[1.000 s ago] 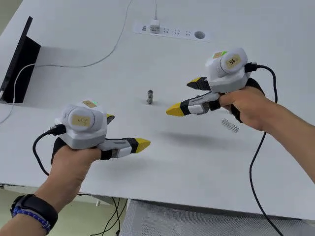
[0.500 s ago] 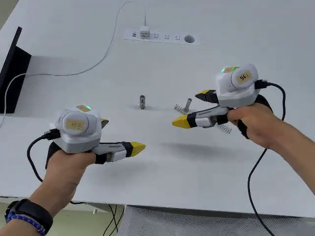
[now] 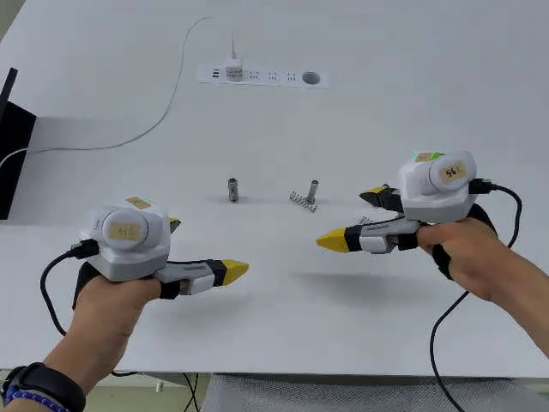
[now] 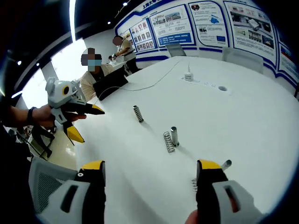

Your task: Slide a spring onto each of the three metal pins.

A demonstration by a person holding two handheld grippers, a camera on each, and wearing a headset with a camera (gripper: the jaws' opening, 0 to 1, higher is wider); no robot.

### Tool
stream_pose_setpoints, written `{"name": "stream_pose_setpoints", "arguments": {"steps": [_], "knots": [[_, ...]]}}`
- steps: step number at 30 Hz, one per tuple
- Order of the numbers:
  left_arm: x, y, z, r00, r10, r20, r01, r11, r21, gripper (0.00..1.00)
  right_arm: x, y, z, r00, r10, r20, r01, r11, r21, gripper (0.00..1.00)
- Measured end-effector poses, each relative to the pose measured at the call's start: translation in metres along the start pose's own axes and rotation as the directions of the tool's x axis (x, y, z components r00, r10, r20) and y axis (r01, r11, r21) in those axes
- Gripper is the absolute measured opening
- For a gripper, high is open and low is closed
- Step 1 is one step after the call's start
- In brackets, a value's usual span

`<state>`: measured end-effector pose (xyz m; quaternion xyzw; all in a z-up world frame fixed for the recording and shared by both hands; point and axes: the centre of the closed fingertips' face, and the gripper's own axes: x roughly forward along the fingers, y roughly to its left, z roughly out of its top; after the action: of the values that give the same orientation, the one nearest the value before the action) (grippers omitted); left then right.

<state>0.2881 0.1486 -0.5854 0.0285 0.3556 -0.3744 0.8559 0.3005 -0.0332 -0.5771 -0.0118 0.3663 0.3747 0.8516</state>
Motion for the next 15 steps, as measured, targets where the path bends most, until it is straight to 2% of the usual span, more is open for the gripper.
{"name": "stream_pose_setpoints", "arguments": {"steps": [6,15], "knots": [[0.004,-0.004,0.003,0.9999,-0.011,-0.007,0.011,1.0,0.017,0.86,-0.013,-0.004,-0.019,0.9996,-0.027,0.006,0.026,0.999,0.044,0.82],[0.01,-0.01,0.002,0.9994,-0.026,-0.021,0.027,0.999,0.036,0.87,-0.03,-0.008,-0.039,0.9979,-0.062,0.021,0.06,0.993,0.099,0.82]]}}
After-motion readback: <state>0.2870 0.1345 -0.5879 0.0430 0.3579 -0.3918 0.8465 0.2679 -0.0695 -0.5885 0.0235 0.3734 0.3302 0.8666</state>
